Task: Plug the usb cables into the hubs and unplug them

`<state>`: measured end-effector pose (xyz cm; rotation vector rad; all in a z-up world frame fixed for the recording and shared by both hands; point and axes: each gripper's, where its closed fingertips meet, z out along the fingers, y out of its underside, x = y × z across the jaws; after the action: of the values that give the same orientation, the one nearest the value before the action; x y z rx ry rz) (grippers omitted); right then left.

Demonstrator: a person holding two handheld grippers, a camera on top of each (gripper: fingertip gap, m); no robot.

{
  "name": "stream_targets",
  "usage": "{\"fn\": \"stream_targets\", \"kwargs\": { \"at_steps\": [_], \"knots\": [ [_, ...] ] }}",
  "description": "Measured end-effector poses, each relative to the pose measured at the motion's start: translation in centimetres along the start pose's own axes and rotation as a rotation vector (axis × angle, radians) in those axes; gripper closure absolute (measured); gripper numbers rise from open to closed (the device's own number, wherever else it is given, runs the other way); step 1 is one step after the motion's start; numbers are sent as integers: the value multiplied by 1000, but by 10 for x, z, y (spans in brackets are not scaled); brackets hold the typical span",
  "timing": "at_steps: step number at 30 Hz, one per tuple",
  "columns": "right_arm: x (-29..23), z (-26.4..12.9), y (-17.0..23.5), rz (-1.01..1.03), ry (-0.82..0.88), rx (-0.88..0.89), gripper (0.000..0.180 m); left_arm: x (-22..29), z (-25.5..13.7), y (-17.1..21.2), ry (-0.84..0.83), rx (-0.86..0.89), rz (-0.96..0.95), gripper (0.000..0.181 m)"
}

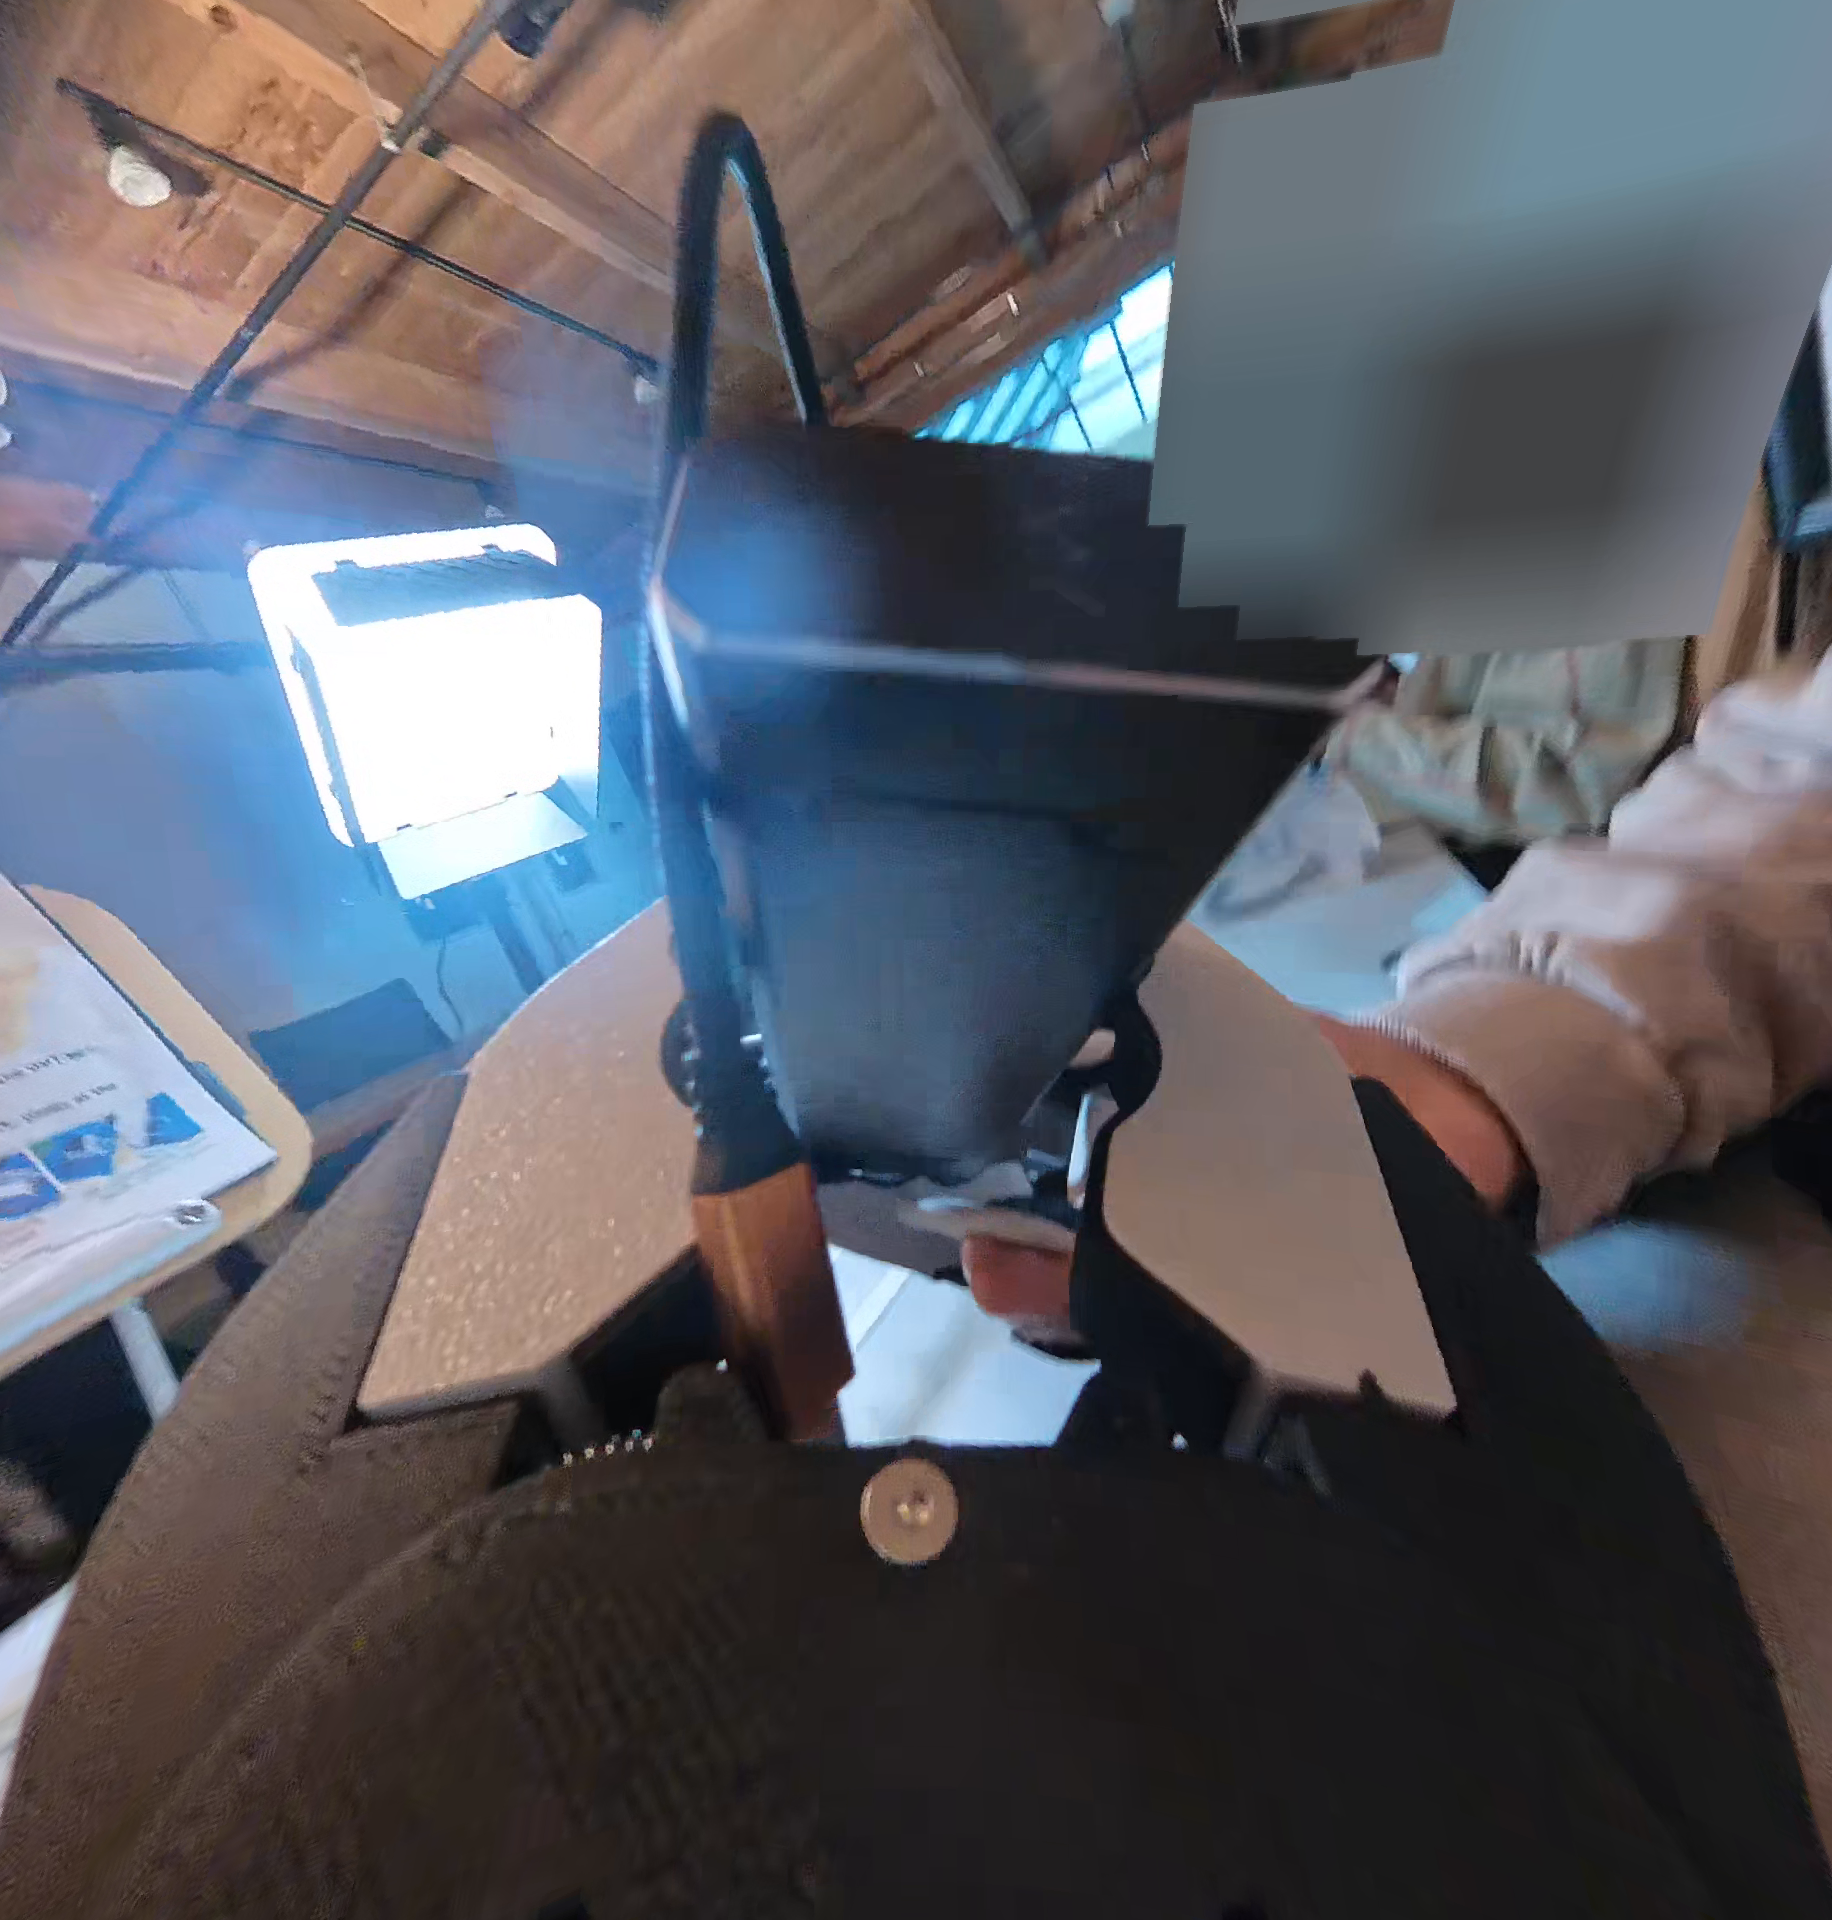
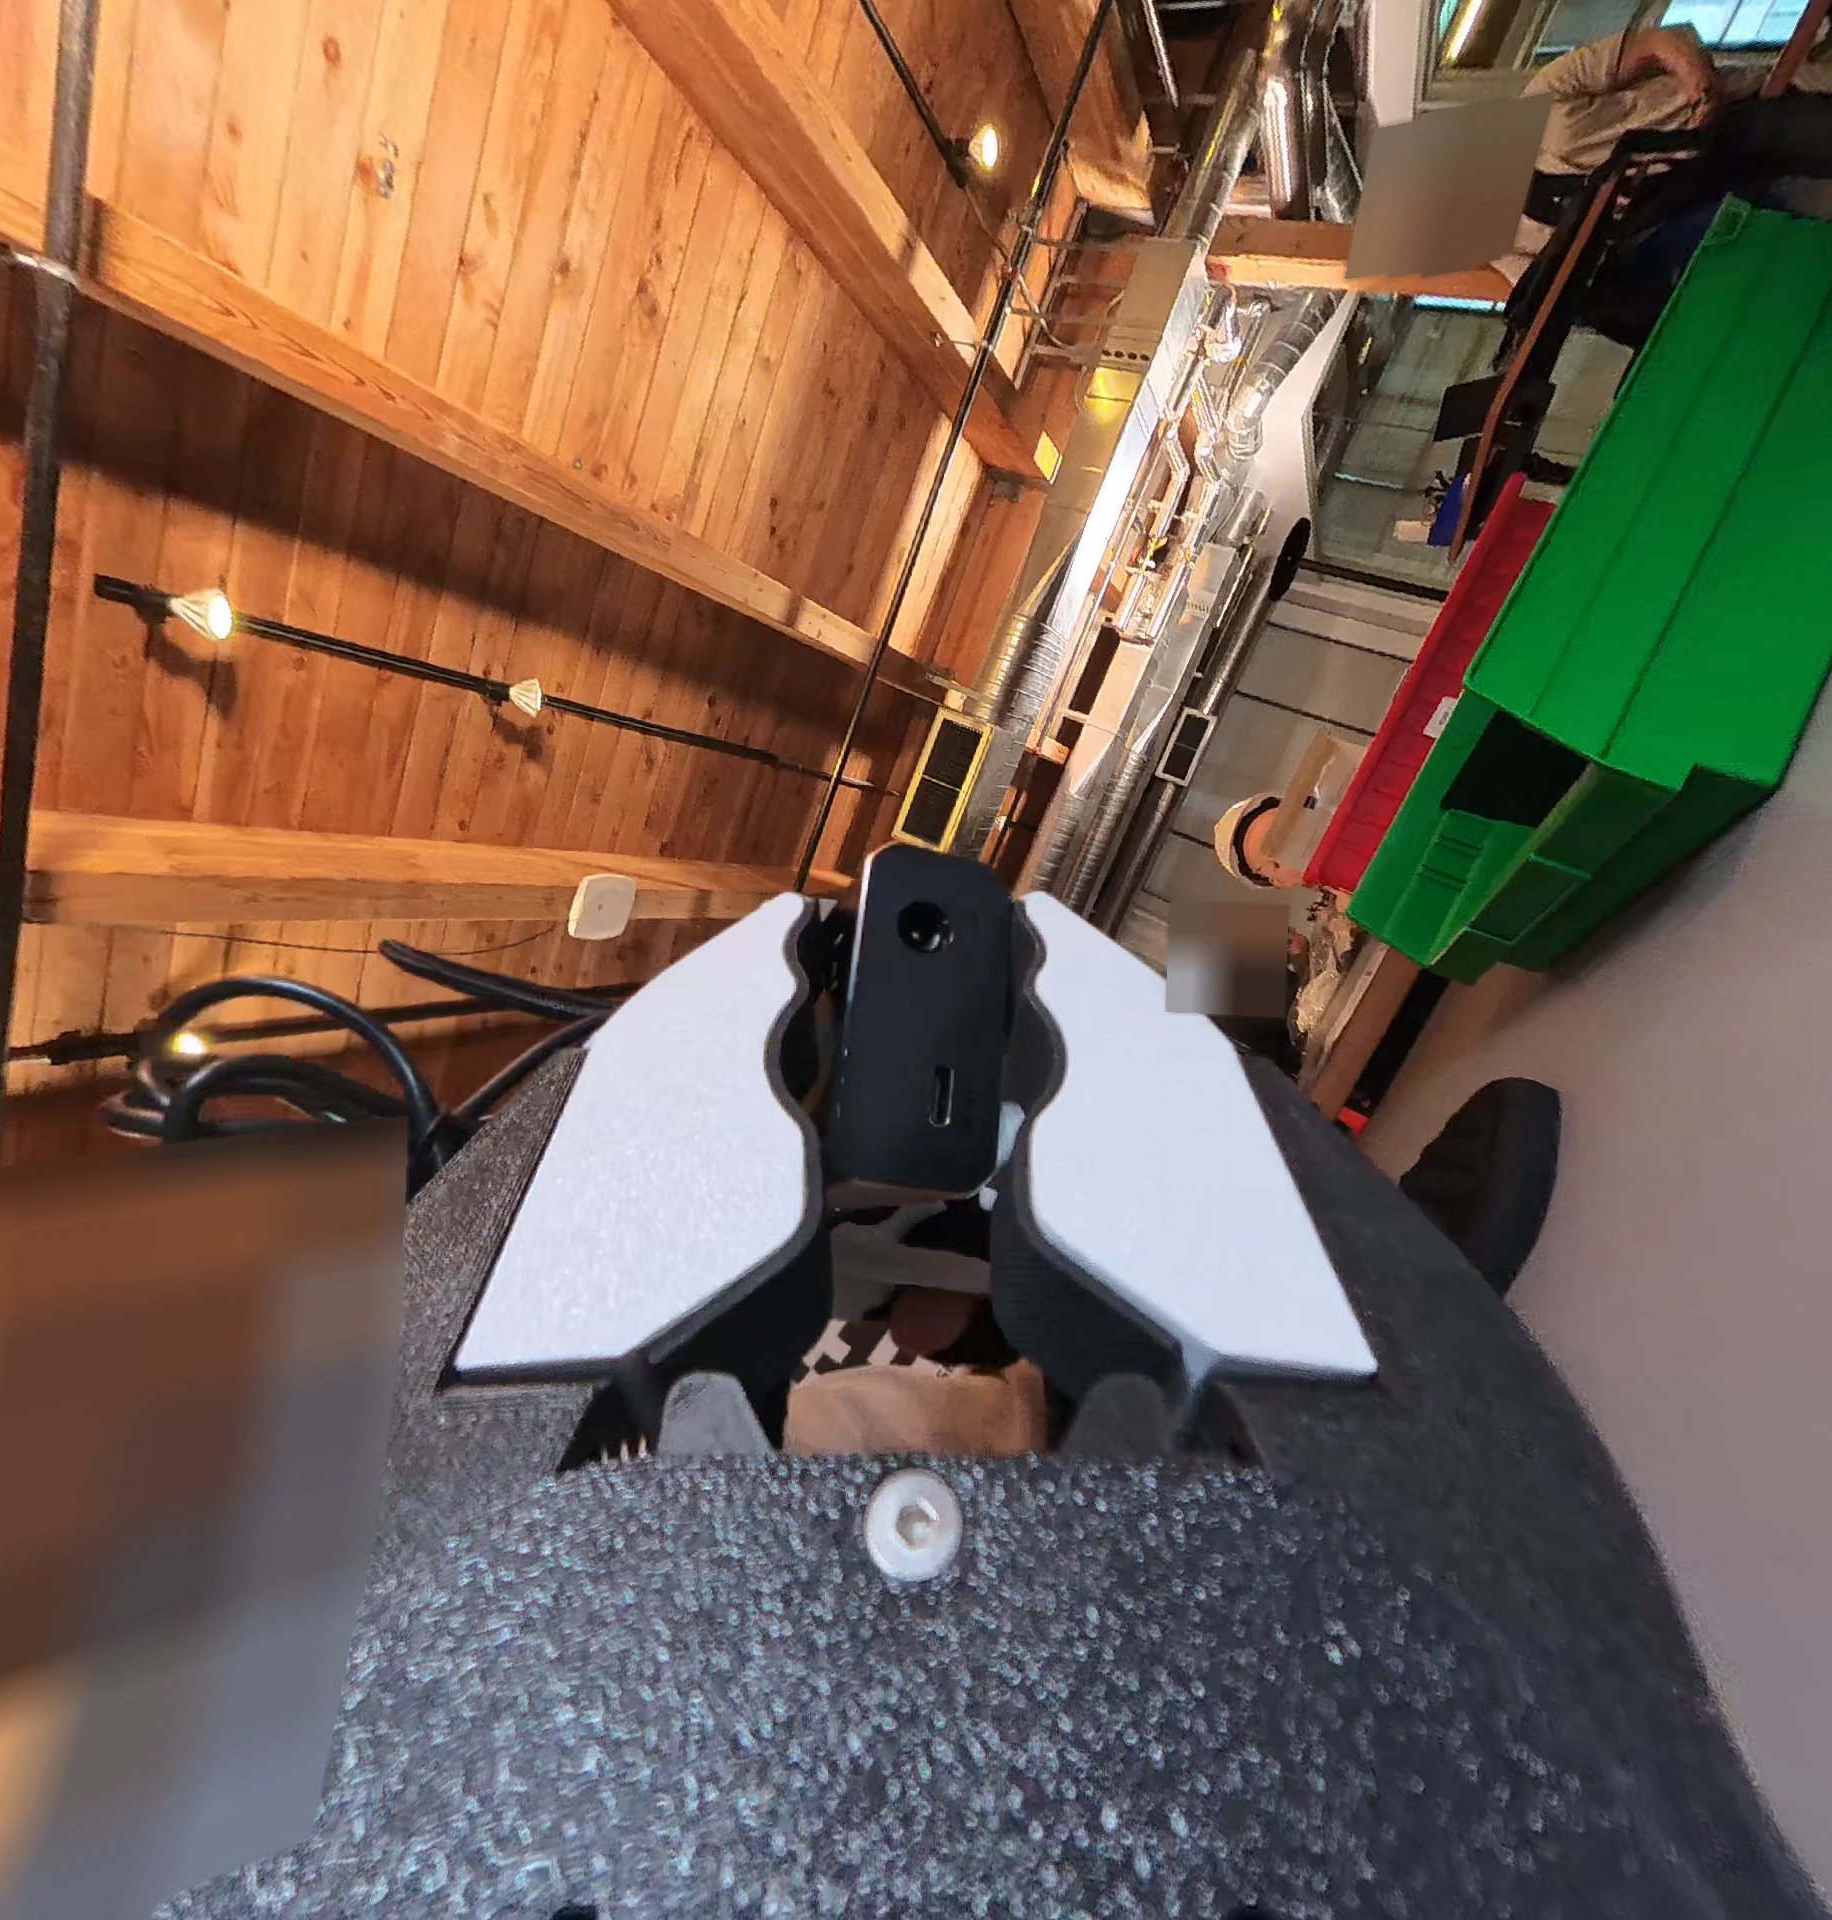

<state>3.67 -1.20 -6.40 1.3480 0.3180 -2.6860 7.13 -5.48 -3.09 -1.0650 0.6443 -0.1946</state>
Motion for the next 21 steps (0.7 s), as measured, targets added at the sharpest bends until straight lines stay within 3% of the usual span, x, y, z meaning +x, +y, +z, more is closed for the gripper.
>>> {"fn": "stream_targets", "kwargs": {
  "at_steps": [4,6,10,21],
  "knots": [
    [-5,0,1,-27,-11,41,145,-20,0,-13,-65,115,-300,111],
    [-5,-2,-2,-68,24,51,146,-34,-2,-11,-111,134,-355,115],
    [-1,-2,6,-38,16,12,150,-46,-5,7,-113,85,-332,105],
    [-3,10,58,129,-42,-342,150,15,-31,-19,289,18,-20,106]
  ]
}}
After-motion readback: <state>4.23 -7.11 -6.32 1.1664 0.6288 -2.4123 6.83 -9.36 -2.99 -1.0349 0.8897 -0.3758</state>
